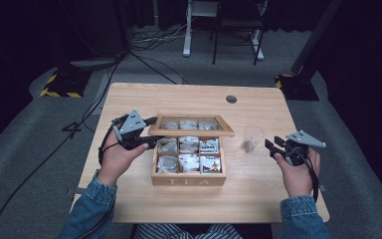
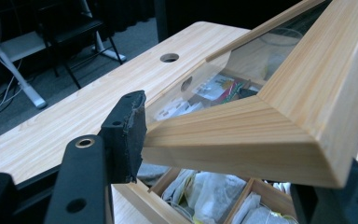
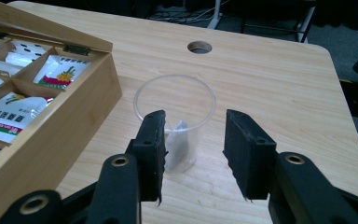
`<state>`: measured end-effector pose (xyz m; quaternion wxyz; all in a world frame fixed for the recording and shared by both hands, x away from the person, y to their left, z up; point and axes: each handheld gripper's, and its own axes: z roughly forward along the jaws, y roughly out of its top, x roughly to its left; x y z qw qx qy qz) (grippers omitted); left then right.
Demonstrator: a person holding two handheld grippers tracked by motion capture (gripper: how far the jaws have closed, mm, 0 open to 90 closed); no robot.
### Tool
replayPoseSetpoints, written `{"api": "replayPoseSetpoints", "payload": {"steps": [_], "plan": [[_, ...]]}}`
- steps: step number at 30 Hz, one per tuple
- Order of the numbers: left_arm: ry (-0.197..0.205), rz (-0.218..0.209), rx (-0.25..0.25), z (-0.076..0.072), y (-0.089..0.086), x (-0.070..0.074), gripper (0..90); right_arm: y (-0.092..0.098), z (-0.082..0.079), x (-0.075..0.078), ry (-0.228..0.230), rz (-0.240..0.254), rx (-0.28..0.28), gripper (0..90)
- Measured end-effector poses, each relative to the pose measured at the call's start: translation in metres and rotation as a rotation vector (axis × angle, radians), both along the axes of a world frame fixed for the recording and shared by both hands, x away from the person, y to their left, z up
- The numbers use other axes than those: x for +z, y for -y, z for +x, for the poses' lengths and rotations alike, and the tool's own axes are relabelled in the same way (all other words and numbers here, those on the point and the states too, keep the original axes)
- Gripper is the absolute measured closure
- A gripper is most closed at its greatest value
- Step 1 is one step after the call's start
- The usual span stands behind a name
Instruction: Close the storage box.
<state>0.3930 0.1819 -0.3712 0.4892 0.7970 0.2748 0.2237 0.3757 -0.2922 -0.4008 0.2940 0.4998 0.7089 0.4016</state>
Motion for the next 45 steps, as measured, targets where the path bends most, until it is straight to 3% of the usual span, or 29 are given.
{"api": "replayPoseSetpoints", "payload": {"steps": [4, 11, 16, 28, 36, 45], "plan": [[-0.017, 0.013, 0.012, -0.003, 0.000, -0.003, 38.6, 0.005, -0.002, -0.005, -0.002, 0.023, -0.006, 56.8], [-0.009, 0.055, 0.037, -0.010, 0.002, -0.006, 36.0, 0.009, -0.005, -0.015, -0.015, 0.050, -0.005, 55.9], [-0.058, 0.047, 0.038, -0.014, -0.001, -0.008, 35.8, 0.012, -0.007, -0.020, -0.015, 0.080, 0.001, 55.6], [-0.081, 0.071, 0.046, -0.029, -0.002, -0.012, 36.6, 0.016, -0.008, -0.029, -0.022, 0.119, 0.007, 55.0], [-0.110, 0.088, 0.047, -0.036, -0.003, -0.018, 37.7, 0.017, -0.005, -0.036, -0.043, 0.118, 0.012, 52.3], [-0.142, 0.108, 0.055, -0.045, -0.002, -0.027, 38.8, 0.015, 0.004, -0.046, -0.078, 0.062, 0.016, 49.1]]}}
